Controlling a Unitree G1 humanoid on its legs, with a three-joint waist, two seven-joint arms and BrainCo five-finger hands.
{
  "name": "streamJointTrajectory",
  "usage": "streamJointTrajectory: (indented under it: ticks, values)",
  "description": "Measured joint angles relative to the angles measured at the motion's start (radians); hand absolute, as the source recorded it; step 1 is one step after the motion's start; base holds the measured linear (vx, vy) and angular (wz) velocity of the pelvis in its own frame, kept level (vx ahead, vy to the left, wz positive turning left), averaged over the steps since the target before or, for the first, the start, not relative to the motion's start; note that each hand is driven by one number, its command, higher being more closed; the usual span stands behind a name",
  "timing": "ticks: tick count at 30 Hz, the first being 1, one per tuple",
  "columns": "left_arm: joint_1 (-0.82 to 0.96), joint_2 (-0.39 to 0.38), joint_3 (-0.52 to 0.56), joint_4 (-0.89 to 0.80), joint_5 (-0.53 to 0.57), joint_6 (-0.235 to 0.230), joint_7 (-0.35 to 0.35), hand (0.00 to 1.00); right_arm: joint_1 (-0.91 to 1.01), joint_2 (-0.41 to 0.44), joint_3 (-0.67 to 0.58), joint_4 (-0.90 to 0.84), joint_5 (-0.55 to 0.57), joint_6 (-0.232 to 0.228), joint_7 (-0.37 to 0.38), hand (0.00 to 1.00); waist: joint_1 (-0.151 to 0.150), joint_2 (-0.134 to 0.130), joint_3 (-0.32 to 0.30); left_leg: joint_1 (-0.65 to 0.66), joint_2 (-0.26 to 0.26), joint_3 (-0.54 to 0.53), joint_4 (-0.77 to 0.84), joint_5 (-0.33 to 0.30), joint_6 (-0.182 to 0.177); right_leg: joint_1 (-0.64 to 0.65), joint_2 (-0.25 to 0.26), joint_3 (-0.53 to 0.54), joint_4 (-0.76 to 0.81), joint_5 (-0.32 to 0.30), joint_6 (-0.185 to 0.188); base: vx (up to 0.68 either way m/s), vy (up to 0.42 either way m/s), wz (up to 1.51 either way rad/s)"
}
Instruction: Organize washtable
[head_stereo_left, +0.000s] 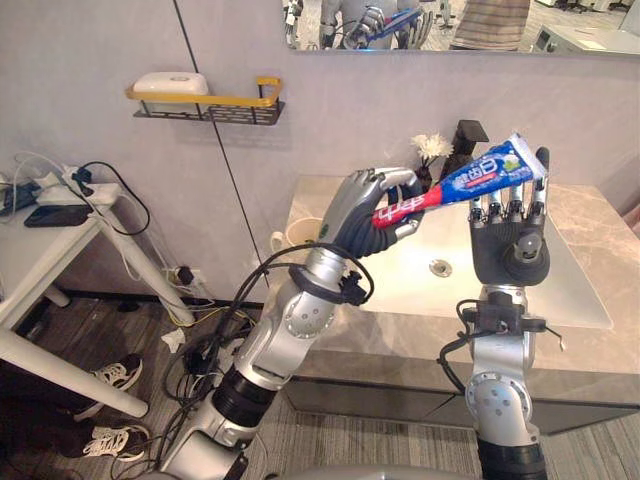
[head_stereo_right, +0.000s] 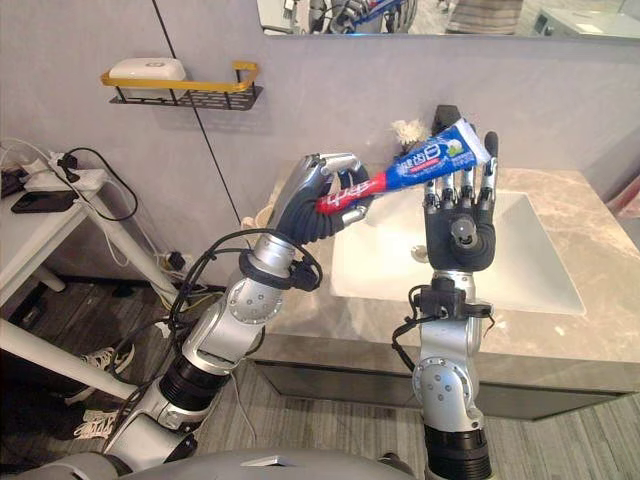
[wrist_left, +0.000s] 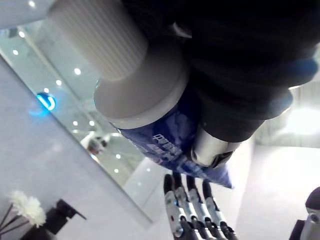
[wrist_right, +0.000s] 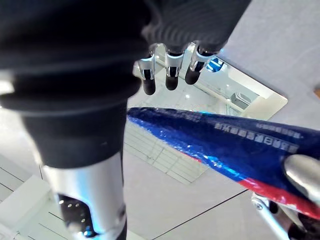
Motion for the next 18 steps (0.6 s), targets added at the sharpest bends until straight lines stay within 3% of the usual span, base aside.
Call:
streamJointTrajectory:
  ticks: [18]
  values:
    - [0.000,-0.013,-0.119,-0.001,-0.002,-0.023,-0.037,1.00,0.000,0.000,0.034,0.001,0.039,-0.015,-0.012,0.00,0.002,0.002,0.000,-0.003,-0.001,-0.004,-0.002,0.000,0.000,-0.001,-0.001,-0.004,0.000,0.000,0.000,0.00,0.000,0.00]
